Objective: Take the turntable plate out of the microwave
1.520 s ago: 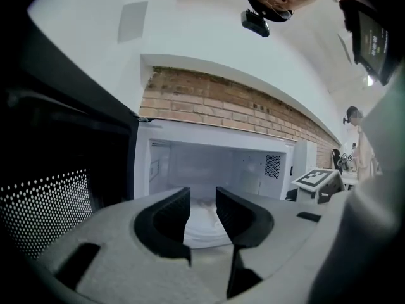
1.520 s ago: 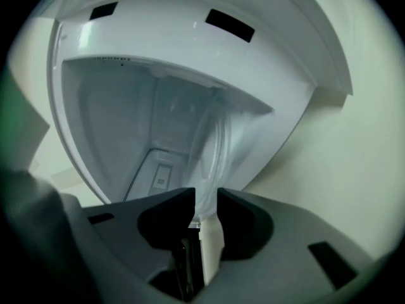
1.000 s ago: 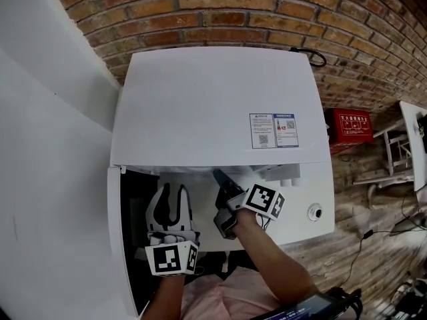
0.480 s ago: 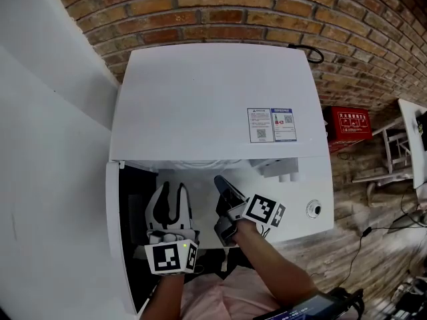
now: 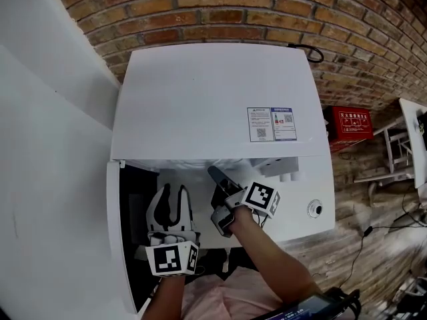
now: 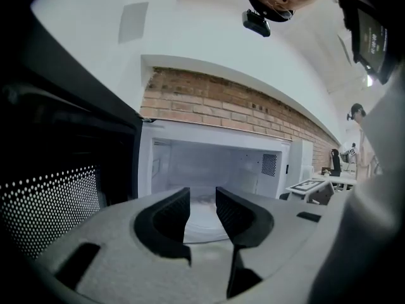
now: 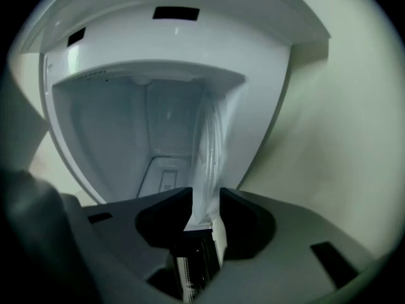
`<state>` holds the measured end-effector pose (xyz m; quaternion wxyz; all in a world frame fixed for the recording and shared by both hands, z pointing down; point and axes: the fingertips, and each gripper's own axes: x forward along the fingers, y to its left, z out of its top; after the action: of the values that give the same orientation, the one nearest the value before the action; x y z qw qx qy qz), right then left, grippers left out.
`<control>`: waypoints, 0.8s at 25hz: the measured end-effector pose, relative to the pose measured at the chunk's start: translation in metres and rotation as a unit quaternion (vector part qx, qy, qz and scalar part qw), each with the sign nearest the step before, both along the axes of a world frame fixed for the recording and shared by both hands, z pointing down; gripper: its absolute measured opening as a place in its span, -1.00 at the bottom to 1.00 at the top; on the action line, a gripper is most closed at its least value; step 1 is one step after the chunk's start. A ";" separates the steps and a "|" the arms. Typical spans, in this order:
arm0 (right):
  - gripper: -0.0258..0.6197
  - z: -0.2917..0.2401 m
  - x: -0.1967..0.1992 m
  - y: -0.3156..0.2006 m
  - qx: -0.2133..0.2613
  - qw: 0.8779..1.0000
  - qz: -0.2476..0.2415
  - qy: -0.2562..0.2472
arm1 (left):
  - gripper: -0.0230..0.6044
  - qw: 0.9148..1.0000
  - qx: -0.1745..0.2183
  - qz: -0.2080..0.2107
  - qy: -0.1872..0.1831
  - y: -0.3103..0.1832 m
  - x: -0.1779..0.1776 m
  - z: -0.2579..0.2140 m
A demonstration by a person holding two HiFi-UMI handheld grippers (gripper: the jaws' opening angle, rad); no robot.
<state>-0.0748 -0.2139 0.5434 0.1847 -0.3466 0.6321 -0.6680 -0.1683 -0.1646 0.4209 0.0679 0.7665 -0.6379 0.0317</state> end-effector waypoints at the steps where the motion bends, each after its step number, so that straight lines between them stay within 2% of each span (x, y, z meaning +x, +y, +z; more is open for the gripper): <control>1: -0.49 0.002 -0.002 -0.002 -0.004 1.000 -0.002 -0.001 | -0.51 1.000 0.000 -0.002 -0.001 0.000 -0.001 0.000; 6: -0.81 -0.003 -0.002 0.001 0.007 1.000 0.000 0.010 | -0.51 1.000 -0.005 -0.005 -0.004 0.002 -0.004 -0.001; 12: -0.83 -0.005 0.002 0.003 0.011 1.000 0.013 0.008 | -0.51 1.000 -0.003 -0.003 -0.004 0.002 -0.003 -0.001; 20: -0.83 -0.001 0.004 0.033 0.005 1.000 0.011 0.005 | -0.51 1.000 0.000 -0.004 -0.001 0.004 -0.007 -0.001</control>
<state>-0.0705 -0.1808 0.5420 0.1904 -0.3558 0.6322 -0.6614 -0.1753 -0.1609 0.4194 0.0677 0.7641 -0.6407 0.0326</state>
